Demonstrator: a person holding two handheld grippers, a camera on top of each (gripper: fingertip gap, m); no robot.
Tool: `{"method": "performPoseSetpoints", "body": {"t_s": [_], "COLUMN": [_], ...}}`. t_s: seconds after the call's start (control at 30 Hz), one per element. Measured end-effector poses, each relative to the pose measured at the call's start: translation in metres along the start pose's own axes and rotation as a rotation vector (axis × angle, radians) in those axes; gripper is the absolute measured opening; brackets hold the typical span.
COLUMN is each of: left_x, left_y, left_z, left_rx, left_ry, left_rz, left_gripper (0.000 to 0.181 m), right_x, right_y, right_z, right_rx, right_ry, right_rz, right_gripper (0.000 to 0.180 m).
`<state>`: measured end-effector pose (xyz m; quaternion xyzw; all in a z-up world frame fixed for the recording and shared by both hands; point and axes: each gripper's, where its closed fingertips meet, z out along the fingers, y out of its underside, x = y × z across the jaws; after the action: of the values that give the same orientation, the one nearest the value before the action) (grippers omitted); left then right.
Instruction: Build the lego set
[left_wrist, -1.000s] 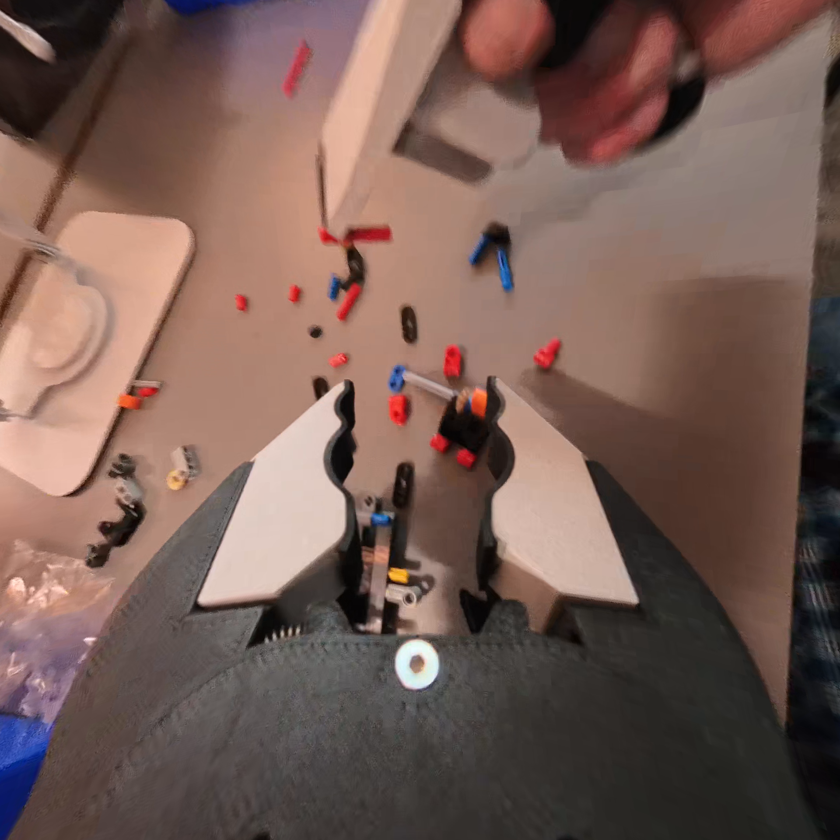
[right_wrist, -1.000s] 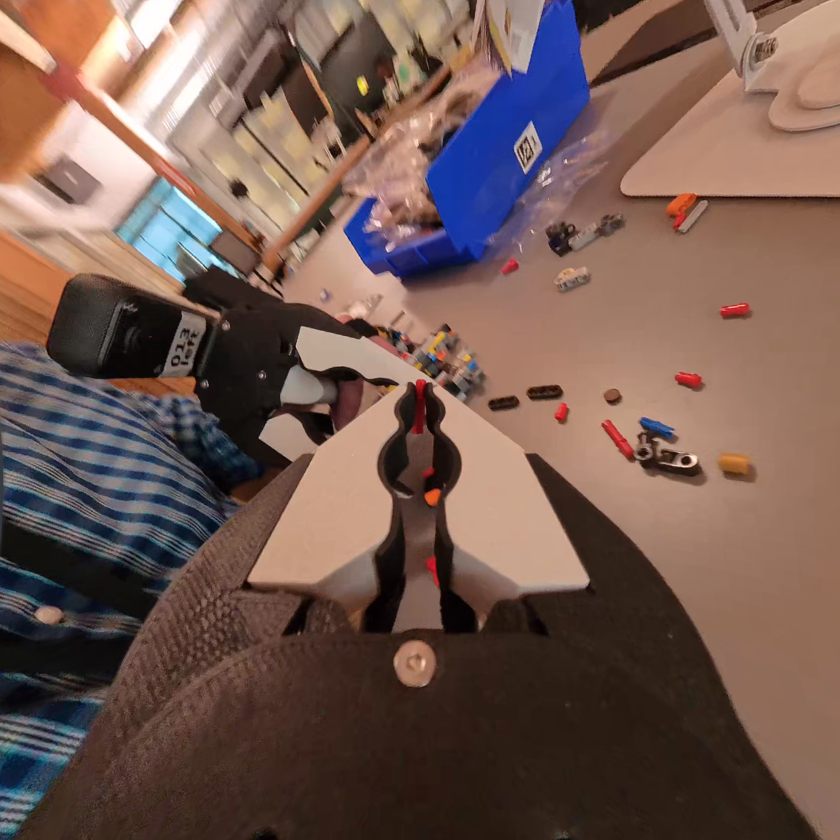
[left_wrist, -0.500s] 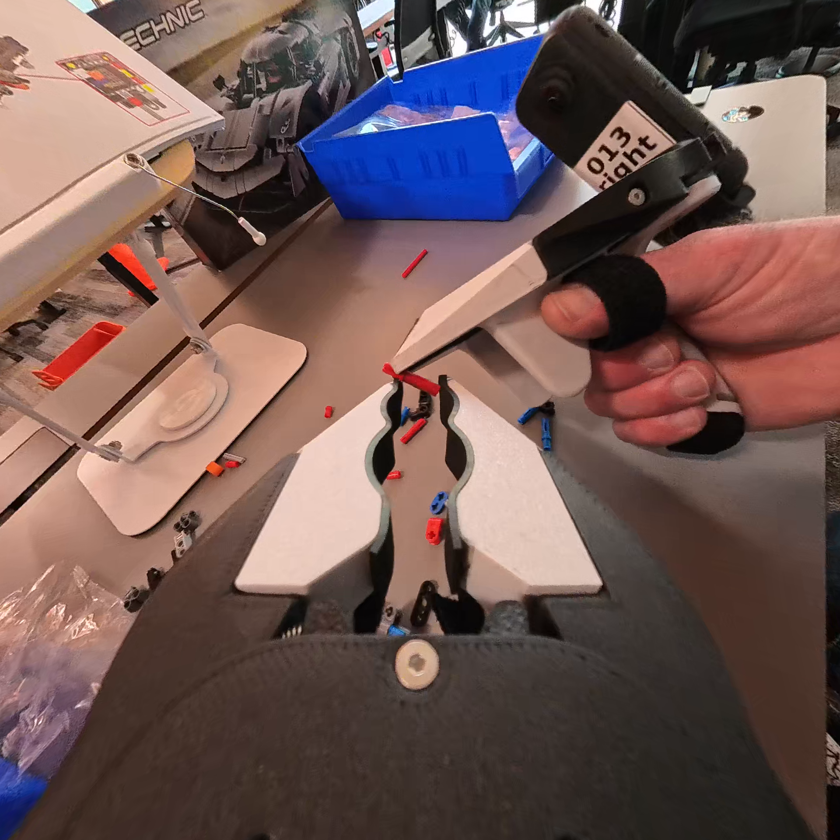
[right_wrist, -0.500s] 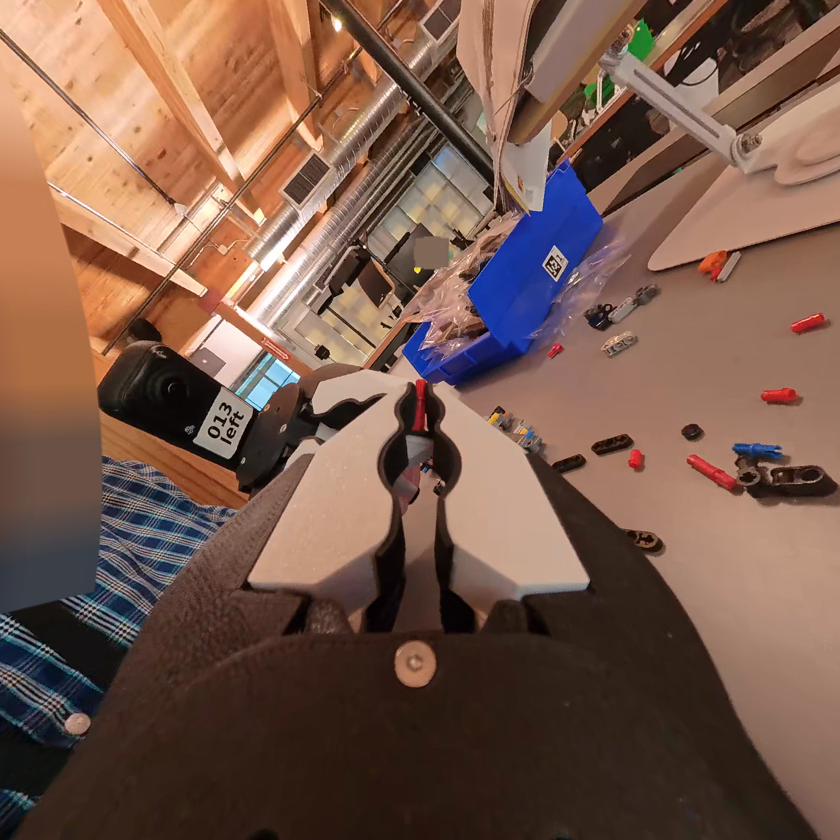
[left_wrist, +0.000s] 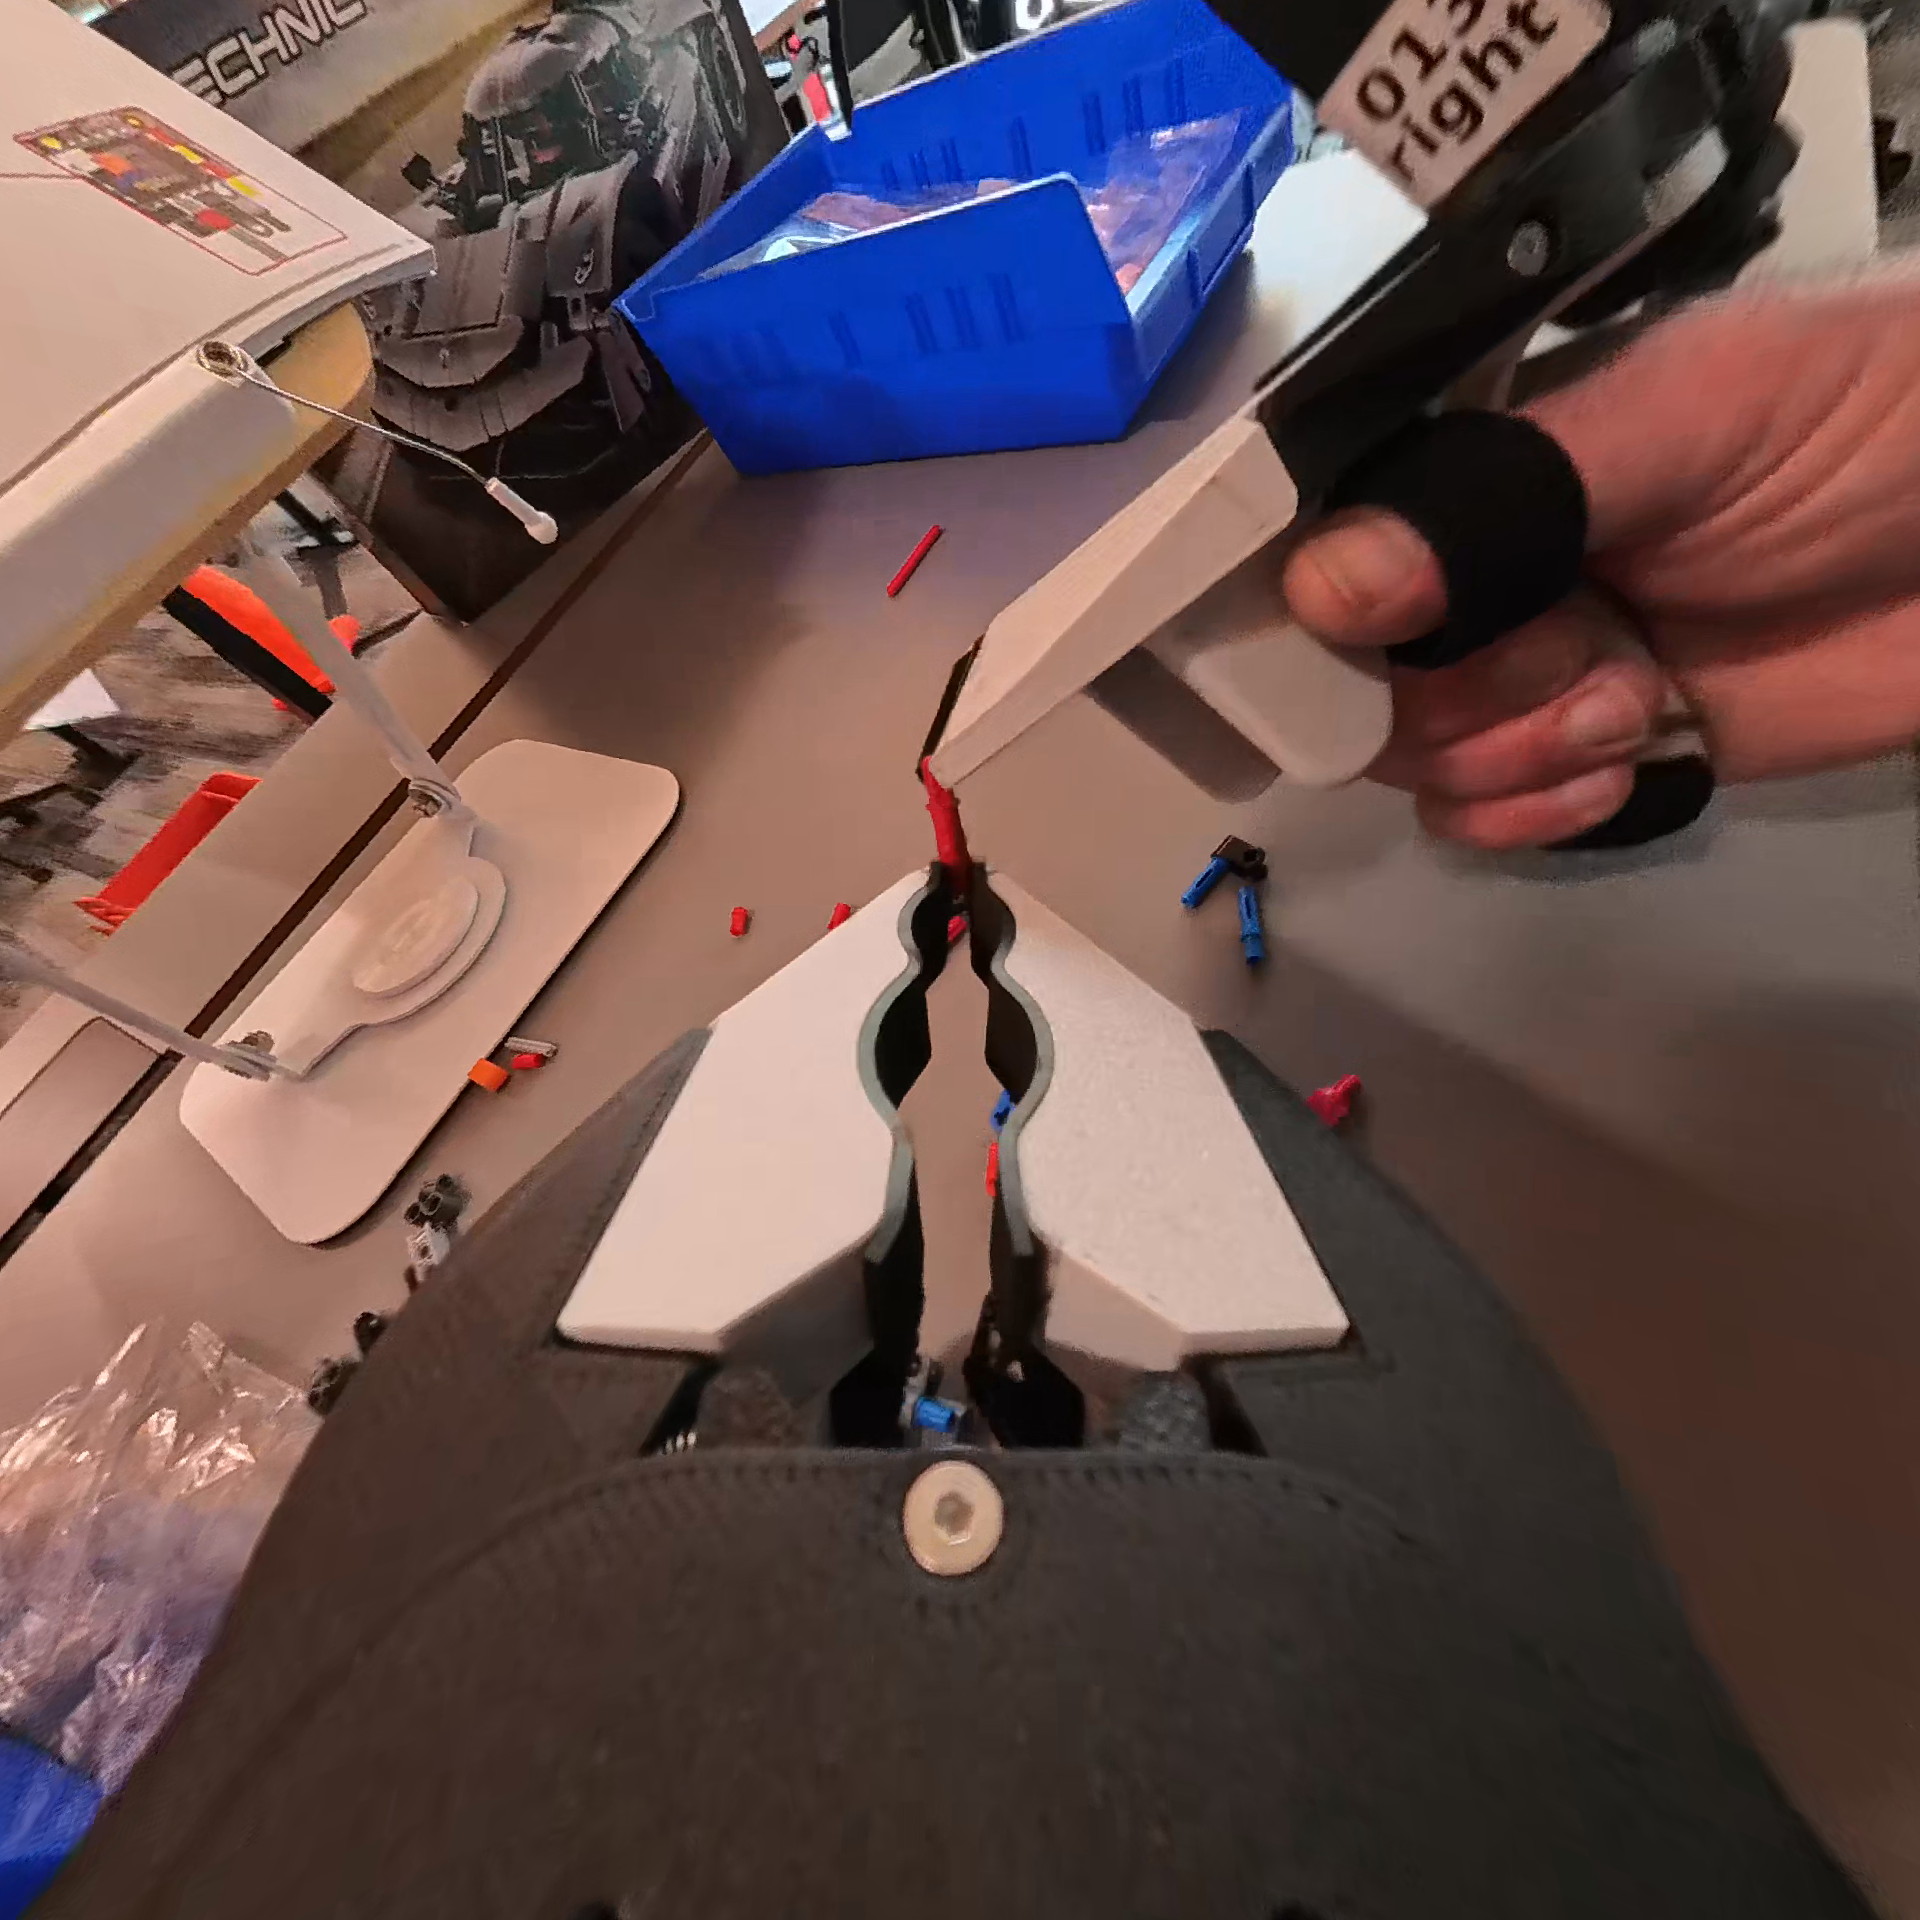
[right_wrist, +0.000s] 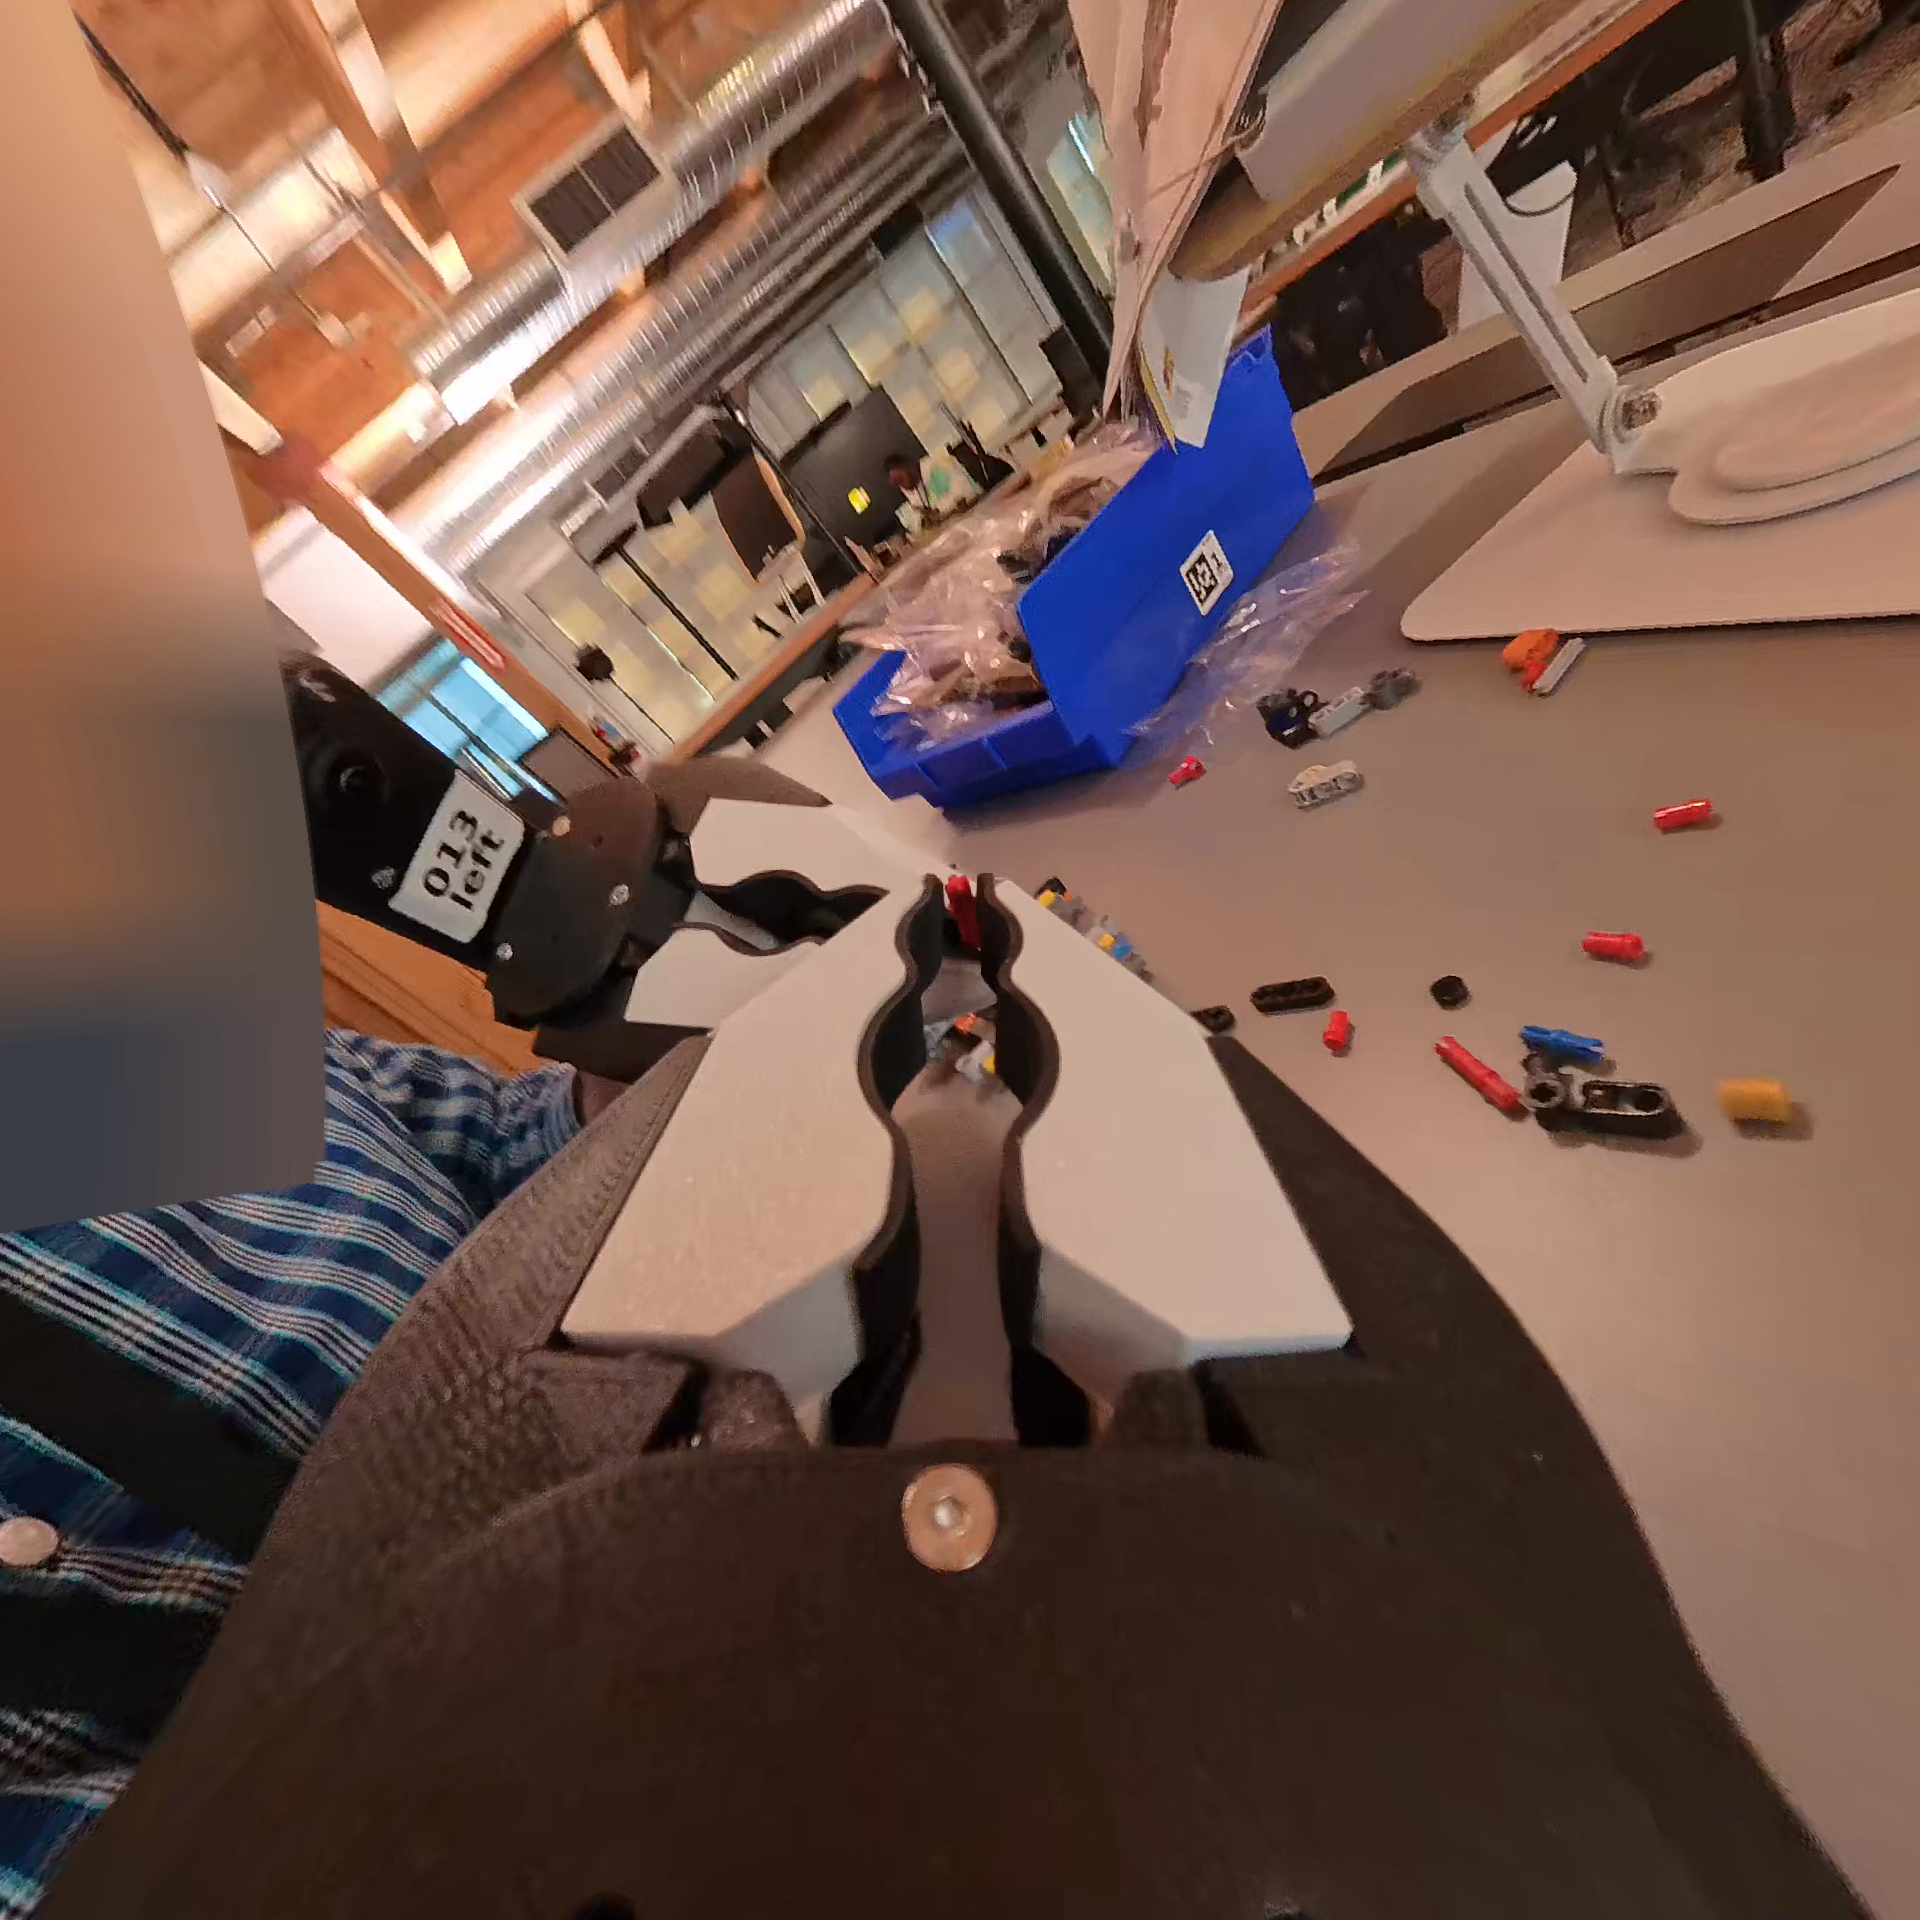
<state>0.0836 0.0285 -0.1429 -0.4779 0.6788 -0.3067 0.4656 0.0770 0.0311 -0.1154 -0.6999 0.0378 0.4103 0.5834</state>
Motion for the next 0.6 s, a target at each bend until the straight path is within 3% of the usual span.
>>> {"method": "performPoseSetpoints", "body": {"t_s": [0.3, 0.6], "left_x": [0.007, 0.013], "left_y": [0.013, 0.021], "left_z": [0.002, -0.015], "left_rx": [-0.088, -0.128], "left_ry": [0.039, 0.040], "left_rz": [0.074, 0.072], "left_gripper": [0.001, 0.004], "right_x": [0.004, -0.005], "right_y": [0.015, 0.026], "right_z": [0.000, 0.007], "right_rx": [-0.247, -0.315], "right_ry": [0.057, 0.039], "right_rz": [-0.167, -0.227], "right_gripper": [0.005, 0.000]}}
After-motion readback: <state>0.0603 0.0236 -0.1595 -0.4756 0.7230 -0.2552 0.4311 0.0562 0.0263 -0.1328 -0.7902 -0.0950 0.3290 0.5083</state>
